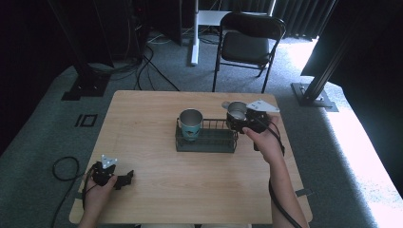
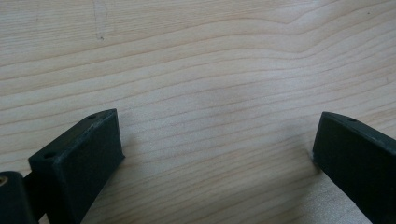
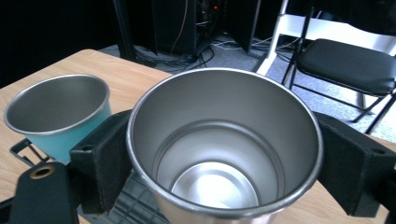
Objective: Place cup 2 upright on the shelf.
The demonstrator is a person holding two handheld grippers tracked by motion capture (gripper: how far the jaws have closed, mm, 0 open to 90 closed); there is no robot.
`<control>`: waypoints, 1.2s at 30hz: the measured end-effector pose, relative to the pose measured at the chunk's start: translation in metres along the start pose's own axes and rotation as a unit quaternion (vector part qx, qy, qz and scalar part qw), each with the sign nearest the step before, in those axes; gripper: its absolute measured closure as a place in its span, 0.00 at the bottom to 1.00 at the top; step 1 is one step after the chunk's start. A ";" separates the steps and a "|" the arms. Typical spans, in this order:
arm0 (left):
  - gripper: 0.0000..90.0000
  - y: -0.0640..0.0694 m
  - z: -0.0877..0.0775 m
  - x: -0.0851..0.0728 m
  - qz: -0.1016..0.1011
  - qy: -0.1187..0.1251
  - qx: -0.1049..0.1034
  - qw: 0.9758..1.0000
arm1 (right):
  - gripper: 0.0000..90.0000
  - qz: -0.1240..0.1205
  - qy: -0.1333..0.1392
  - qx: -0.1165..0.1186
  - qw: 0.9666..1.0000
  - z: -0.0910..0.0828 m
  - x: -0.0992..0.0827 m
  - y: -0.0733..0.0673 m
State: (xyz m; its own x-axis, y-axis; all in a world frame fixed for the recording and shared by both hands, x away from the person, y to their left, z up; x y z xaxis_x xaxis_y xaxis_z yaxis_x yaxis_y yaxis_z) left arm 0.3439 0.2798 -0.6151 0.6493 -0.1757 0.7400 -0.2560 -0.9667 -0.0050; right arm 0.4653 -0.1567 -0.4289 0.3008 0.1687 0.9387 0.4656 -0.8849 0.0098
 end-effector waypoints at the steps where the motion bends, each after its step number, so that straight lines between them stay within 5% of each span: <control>1: 0.03 0.000 0.000 0.000 0.000 0.000 0.000 1.000 | 0.15 0.002 0.001 0.003 1.000 0.002 0.000 -0.003; 19: 0.03 0.000 0.000 0.000 0.000 0.000 0.000 1.000 | 0.15 -0.001 -0.025 0.040 0.999 0.038 -0.021 -0.034; 36: 0.03 0.000 0.000 0.000 0.000 0.000 0.000 1.000 | 0.15 -0.003 -0.049 0.038 0.998 0.056 -0.055 -0.036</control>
State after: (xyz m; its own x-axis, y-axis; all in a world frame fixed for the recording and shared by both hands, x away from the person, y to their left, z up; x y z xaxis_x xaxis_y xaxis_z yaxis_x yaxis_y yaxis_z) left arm 0.3439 0.2798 -0.6151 0.6491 -0.1757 0.7401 -0.2564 -0.9666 -0.0046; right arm 0.4789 -0.1097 -0.5000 0.3762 0.2178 0.9006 0.5274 -0.8495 -0.0148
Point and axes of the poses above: each handheld gripper's, and its own axes: z roughly forward along the jaws, x roughly out of its top, y roughly to its right, the point moved 8 cm from there along z, roughly forward along the jaws, and after that the axes turned 4 degrees about y, right-handed, at the moved point
